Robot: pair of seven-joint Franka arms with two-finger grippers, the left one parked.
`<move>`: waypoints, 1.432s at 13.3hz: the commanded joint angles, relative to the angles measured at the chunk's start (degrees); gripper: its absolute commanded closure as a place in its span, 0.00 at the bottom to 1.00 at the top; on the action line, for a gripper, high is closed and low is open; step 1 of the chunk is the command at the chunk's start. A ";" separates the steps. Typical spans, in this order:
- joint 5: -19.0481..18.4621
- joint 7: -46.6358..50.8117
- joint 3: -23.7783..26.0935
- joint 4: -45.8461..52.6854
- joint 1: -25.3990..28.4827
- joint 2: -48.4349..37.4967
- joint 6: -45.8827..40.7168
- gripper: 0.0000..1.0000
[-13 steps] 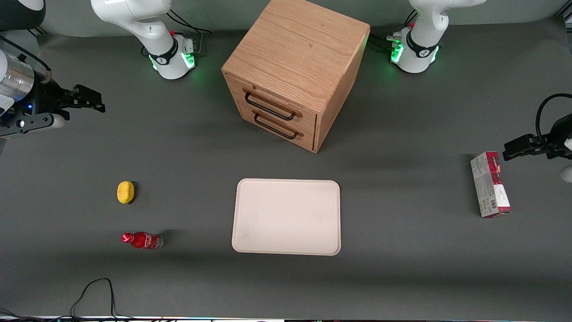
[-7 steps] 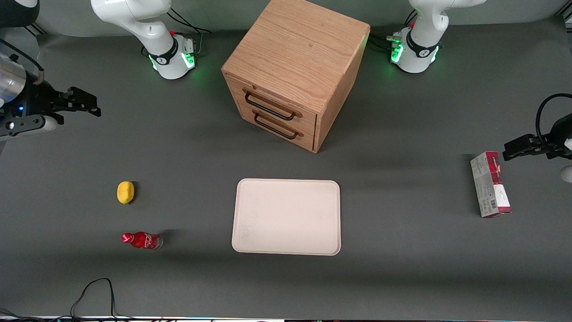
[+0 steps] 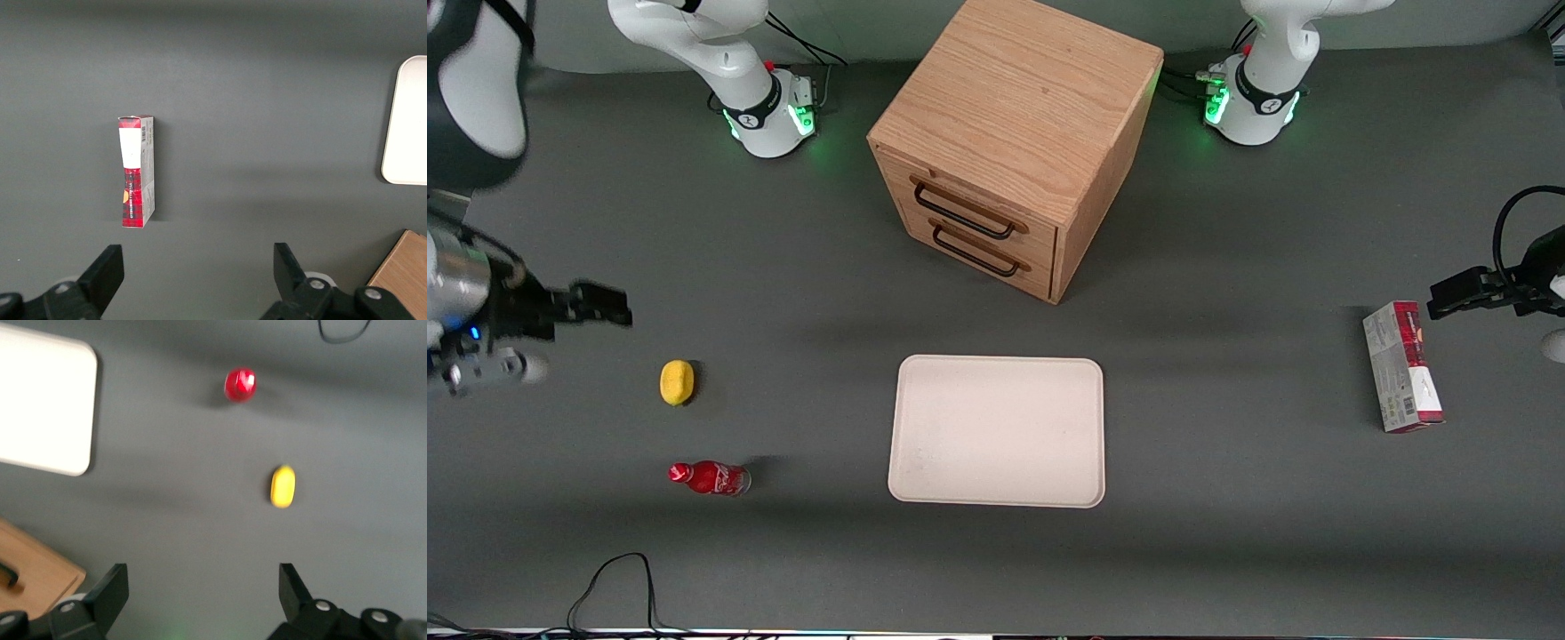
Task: Place coke bottle on tray
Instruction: 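Lower the open right gripper over the red Coca-Cola bottle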
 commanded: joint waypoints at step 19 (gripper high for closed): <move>4.91 0.93 1.31 3.55 -4.64 24.52 28.30 0.00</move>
